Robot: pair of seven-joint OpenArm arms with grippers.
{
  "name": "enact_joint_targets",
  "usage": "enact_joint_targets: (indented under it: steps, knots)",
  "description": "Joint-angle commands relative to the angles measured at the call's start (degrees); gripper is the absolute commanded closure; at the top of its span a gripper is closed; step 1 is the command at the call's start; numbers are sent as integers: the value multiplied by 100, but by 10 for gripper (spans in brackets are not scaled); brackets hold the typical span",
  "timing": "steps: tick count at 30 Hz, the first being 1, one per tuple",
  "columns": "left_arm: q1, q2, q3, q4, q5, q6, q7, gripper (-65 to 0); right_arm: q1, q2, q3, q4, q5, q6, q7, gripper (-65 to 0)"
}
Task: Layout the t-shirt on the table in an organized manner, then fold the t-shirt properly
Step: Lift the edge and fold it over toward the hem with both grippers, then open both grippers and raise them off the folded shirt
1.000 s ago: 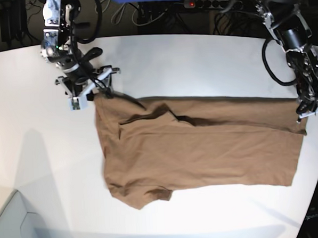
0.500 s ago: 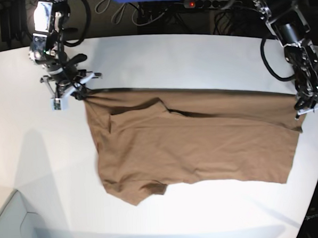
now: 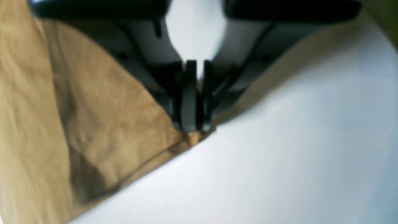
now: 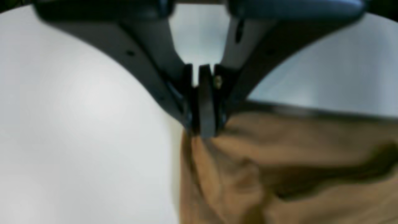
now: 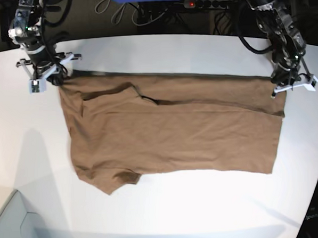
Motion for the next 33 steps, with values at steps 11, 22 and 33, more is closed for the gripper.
enact_joint_targets:
  steps: [11, 22, 33]
  knots:
    - [670, 96, 16, 938, -4, 46, 70, -1, -501, 16, 346, 154, -8, 407, 47, 0]
    - [978, 245, 25, 1343, -4, 46, 88, -1, -563, -459, 610, 181, 1, 662, 47, 0]
    - [767, 237, 16, 1343, -109, 37, 668, -141, -554, -468, 768, 304, 1, 662, 47, -333]
